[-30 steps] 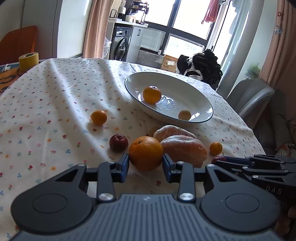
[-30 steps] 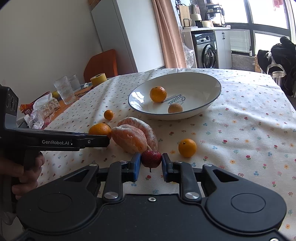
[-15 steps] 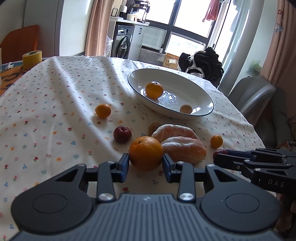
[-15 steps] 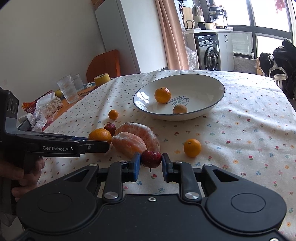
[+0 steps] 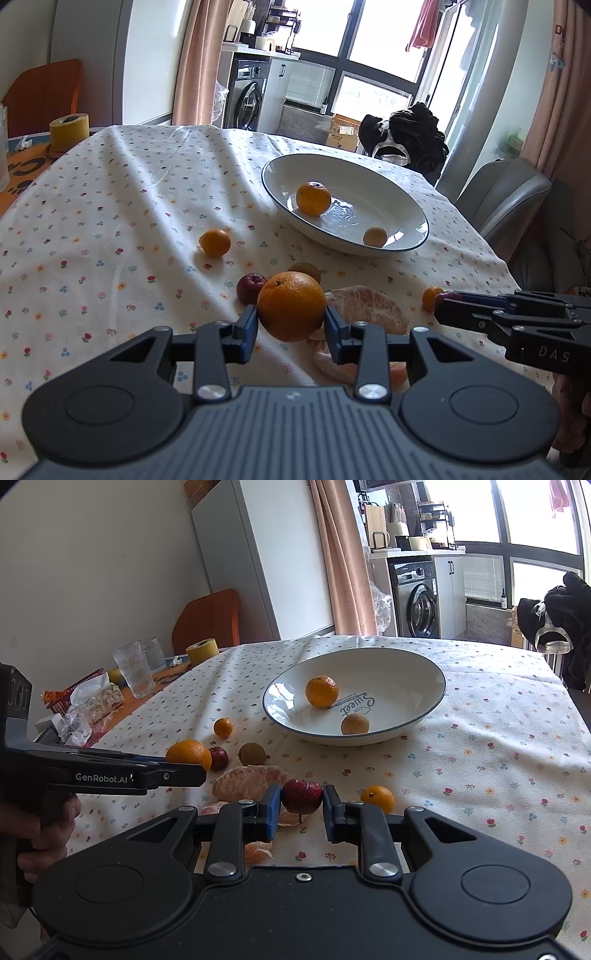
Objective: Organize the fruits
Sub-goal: 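Carry the orange and plum into the white bowl and open both grippers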
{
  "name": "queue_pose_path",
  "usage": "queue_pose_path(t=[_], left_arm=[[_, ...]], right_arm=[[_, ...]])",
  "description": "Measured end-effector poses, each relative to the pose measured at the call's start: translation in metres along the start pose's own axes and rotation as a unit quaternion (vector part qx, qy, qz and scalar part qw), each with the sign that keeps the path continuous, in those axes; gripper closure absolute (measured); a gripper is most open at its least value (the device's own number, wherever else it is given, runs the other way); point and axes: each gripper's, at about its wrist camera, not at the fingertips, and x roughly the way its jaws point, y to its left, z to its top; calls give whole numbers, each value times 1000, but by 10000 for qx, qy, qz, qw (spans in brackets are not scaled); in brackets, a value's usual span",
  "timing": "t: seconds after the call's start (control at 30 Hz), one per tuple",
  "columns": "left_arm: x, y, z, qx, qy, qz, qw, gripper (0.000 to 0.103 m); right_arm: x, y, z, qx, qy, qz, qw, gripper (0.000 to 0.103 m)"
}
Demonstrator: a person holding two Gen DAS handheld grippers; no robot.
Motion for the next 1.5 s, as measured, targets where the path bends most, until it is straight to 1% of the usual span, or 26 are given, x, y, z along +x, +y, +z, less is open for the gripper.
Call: queue_pose_path(t=[0.23, 0.63, 1.07, 1.3, 1.33, 1.37, 1.4, 1.43, 1.47, 1.5], left_arm=[[1, -2, 16, 75, -103, -31, 9999, 66], [15, -13, 46, 202, -244, -96, 9995, 66], [47, -29, 74, 416, -197, -250, 9986, 66], [65, -35, 86, 436, -143, -314, 9985, 66], [66, -35, 87, 444, -181, -295, 9984, 65], [66, -36, 88, 478, -223, -271, 9982, 61], [66, -38, 89, 549, -237, -224, 9980, 59], [65, -38, 90, 575, -239, -183, 9979, 54], [63, -38, 90, 553, -256, -176, 9980, 48], [61, -35, 90, 506, -292, -195, 9981, 46]], right_arm=[[-2, -8, 13, -15, -150, -96, 9998, 80], [9, -18, 37, -83, -317, -177, 9993, 80], [30, -33, 59, -66, -371, -234, 9990, 80], [41, -40, 69, -46, -418, -299, 9987, 80], [43, -41, 71, -41, -434, -332, 9985, 79], [44, -42, 72, -18, -452, -342, 9984, 72], [45, -44, 73, 17, -453, -360, 9983, 57], [44, -45, 72, 53, -463, -390, 9982, 50], [43, -46, 70, 55, -511, -412, 9978, 46], [41, -46, 69, 50, -514, -426, 9978, 46]])
